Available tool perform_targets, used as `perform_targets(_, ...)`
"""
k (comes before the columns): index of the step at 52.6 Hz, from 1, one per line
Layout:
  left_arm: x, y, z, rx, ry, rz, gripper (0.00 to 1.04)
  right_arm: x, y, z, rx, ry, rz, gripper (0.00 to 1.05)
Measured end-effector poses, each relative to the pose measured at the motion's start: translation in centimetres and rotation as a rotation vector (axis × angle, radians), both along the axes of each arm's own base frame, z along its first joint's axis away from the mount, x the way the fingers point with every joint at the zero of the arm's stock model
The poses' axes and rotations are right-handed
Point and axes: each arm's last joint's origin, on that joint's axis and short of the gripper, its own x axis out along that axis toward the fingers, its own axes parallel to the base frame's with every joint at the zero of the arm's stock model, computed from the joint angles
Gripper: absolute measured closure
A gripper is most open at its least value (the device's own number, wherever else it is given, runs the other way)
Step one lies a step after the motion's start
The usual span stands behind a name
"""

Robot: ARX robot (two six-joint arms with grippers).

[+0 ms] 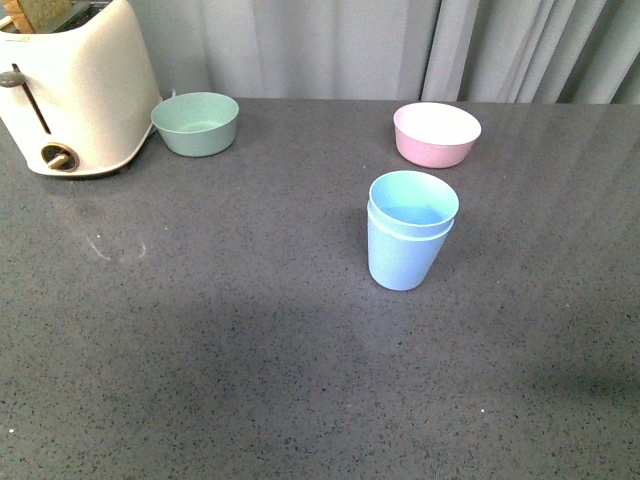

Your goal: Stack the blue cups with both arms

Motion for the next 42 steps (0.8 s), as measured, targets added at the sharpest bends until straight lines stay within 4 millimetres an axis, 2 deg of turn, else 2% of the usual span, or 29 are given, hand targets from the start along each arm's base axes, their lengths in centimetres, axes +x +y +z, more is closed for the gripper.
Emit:
perform_targets(10, 0.0, 0.0, 0.0, 0.0, 0.0, 0.0, 0.09, -1.1, 0.0, -0.3, 0.0, 0.008, 0.0, 1.03)
perform_targets(42, 0.0, 0.0, 0.0, 0.0, 0.0, 0.0, 0.09, -1.2, 0.0, -0.3, -0.001, 0.005, 0.0, 1.02)
